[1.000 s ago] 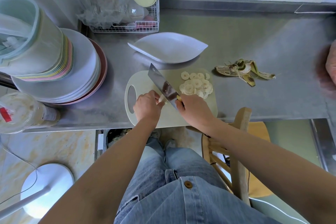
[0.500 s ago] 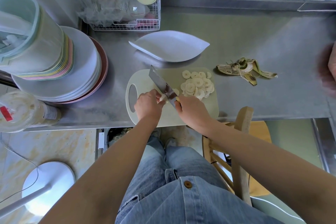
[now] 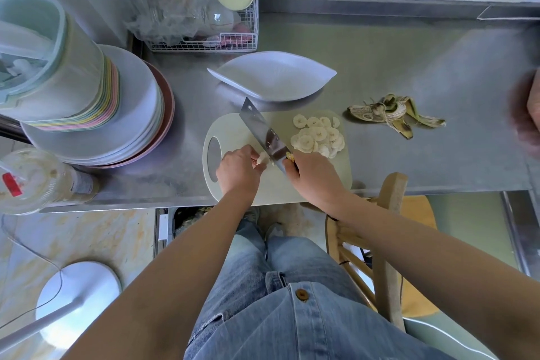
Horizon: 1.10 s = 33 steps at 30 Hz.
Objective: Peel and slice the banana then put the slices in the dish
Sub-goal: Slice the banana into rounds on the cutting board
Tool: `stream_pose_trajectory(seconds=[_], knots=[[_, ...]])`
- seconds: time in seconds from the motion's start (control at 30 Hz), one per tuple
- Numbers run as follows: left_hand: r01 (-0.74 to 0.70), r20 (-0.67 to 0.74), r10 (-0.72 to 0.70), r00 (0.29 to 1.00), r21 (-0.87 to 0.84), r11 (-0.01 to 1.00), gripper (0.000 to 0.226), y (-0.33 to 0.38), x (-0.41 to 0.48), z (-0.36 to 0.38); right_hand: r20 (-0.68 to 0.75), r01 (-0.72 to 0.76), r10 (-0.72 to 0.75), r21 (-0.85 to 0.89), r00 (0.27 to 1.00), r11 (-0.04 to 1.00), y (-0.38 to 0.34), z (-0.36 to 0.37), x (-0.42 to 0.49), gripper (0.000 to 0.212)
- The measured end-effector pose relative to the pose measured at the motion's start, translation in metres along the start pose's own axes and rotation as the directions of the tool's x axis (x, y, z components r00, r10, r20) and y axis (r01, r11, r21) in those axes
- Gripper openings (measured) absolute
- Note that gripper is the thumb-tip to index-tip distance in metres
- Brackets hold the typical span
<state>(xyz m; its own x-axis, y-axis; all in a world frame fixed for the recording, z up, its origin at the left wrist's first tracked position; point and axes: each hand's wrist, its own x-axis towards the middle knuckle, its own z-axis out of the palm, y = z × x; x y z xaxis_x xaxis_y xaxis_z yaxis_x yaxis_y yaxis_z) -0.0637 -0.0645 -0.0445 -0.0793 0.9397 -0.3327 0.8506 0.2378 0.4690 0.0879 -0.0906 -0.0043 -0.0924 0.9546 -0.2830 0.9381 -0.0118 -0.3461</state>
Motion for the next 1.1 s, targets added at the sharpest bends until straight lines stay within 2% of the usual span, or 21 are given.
stream_pose_trajectory(seconds=[0.2, 0.57, 0.73, 1.1], knots=[[-0.001, -0.006, 0.001, 1.0, 0.015, 1.0, 0.014, 0.001, 0.0, 0.0, 0.027, 0.03, -0.03, -0.01, 0.999, 0.999, -0.004, -0.003, -0.002, 0.025], [0.029, 0.017, -0.03, 0.999, 0.042, 0.999, 0.011, 0.003, 0.001, -0.001, 0.052, -0.006, 0.006, 0.0, 0.999, 1.0, -0.009, 0.007, -0.002, 0.029], [0.044, 0.017, -0.044, 0.999, 0.009, 0.999, 0.013, 0.001, 0.001, -0.002, 0.078, -0.038, 0.036, 0.021, 0.996, 0.999, -0.009, 0.014, 0.001, 0.023], [0.036, 0.027, -0.036, 0.999, -0.012, 0.999, 0.014, 0.0, 0.0, -0.004, -0.005, -0.002, 0.002, 0.019, 1.0, 1.0, -0.002, 0.006, 0.001, 0.027]])
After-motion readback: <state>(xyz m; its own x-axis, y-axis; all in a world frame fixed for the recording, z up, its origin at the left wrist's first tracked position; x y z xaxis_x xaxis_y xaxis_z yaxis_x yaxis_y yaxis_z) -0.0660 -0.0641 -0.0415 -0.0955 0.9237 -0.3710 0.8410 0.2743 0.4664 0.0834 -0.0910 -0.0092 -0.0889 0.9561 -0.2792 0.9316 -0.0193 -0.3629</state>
